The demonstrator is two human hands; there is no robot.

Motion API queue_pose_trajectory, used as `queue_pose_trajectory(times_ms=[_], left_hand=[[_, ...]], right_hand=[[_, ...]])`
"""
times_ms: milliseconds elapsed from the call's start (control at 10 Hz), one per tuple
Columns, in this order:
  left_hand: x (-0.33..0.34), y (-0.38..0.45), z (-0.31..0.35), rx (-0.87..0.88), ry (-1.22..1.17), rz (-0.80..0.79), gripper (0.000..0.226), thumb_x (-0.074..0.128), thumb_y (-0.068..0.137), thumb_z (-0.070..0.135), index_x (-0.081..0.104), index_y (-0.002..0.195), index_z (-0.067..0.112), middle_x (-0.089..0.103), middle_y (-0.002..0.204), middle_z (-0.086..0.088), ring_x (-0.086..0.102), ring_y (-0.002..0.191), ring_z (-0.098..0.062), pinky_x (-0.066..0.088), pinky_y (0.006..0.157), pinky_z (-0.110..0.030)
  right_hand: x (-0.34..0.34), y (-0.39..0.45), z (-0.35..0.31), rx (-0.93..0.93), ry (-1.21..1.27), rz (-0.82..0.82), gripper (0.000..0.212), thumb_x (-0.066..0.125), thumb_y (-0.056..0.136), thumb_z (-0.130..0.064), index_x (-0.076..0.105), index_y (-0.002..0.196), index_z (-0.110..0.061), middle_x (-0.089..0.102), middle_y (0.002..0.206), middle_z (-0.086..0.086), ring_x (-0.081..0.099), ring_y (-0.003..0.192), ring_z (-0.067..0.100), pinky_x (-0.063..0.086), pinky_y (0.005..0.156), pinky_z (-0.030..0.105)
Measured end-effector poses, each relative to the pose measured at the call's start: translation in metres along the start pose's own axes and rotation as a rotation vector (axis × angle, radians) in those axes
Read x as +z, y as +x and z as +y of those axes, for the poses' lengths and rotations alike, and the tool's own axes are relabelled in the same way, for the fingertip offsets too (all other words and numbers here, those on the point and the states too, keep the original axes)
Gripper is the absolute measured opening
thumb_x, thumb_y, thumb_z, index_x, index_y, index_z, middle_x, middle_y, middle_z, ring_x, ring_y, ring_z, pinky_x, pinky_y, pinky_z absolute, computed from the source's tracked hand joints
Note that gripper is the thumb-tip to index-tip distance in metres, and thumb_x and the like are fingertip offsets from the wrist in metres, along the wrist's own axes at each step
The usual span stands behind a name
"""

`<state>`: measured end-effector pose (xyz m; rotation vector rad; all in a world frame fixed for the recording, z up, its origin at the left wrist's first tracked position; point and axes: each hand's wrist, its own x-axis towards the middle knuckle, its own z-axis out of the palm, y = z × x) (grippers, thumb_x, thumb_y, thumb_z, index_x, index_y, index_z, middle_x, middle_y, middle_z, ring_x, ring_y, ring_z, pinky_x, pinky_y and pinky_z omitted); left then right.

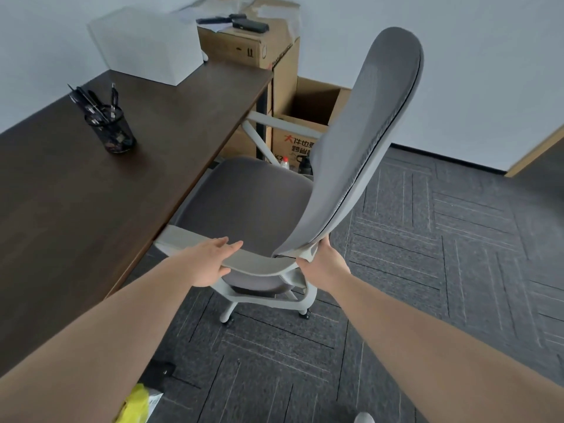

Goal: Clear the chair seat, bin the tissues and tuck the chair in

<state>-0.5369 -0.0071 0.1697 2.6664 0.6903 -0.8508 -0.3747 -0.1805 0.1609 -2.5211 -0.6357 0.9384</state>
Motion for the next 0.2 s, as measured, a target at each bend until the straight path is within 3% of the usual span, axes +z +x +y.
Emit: queue_pose_trajectory(times_ms=[100,200], left_hand=[[-0.006,-0.008,0.011,-0.002,-0.026,-0.002,0.066,0.038,0.101,0.034,-0.003,0.152,0.035,-0.002,0.163,0.0,0.029,0.144,-0.023,0.039,0.106,-0.034],[-0.011,-0.015,0.017,0.014,-0.033,-0.015,0.066,0.04,0.101,0.034,-0.002,0.153,0.034,-0.001,0.163,-0.001,0.028,0.145,-0.023,0.038,0.108,-0.035]], right_hand=[[-0.012,-0.01,0.004,-0.054,-0.075,-0.014,0.081,0.05,0.093,-0.029,-0.004,0.153,-0.02,0.041,0.15,0.008,0.055,0.12,0.032,0.048,0.078,0.037],[-0.028,-0.023,0.009,-0.101,-0.151,0.002,0.071,0.05,0.093,-0.028,0.011,0.152,-0.022,0.049,0.142,0.008,0.057,0.115,0.031,0.051,0.083,0.04]])
